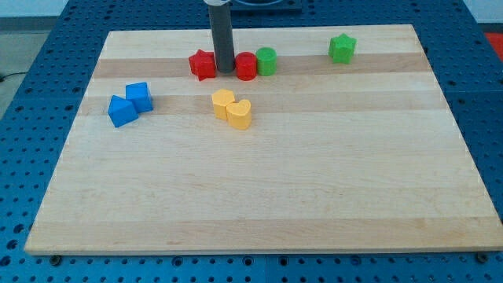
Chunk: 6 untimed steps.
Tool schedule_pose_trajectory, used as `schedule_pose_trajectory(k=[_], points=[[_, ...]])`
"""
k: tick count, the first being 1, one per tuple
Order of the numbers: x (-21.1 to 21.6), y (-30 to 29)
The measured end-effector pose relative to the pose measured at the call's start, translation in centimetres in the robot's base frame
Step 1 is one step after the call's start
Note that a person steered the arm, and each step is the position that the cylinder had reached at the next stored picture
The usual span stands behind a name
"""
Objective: Push the red and yellow blocks towards the center of the board
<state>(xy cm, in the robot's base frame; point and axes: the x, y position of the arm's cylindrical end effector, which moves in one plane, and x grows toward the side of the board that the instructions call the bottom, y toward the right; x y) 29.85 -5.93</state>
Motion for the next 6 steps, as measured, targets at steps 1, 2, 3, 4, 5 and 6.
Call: schedule_pose_trajectory(k=[1,2,3,4,5,6], points=[[3.7,0.1],[5.7,3.0],[4.7,8.7],[2.0,7.6],[-0.1,6.9],[-0.2,4.8]])
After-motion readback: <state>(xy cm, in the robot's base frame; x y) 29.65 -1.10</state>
